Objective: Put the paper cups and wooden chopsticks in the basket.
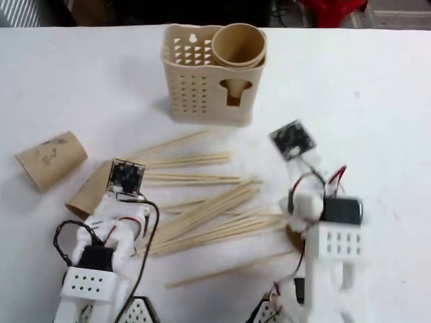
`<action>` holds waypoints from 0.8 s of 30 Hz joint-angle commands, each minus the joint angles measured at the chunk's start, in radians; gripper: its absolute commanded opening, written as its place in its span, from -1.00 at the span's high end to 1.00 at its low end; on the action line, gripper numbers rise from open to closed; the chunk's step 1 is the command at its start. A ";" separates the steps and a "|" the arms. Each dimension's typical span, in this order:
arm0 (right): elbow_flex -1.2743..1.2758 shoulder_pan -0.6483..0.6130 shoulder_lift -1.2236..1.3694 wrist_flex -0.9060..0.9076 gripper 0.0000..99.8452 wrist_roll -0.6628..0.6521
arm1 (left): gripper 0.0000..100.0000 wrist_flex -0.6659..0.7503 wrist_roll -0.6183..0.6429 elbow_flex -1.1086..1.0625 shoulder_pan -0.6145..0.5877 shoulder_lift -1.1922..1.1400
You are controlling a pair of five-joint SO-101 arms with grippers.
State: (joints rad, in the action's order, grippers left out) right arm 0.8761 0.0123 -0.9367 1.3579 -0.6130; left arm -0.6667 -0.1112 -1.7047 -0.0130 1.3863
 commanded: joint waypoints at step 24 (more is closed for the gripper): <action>0.095 0.263 0.041 -0.085 0.53 -0.264 | 0.95 -0.006 0.005 0.005 -0.007 0.008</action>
State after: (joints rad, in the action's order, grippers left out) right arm 0.9728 0.1857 -0.8984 1.3886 -0.8723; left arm -0.6667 -0.1112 -1.7047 -0.0130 1.3863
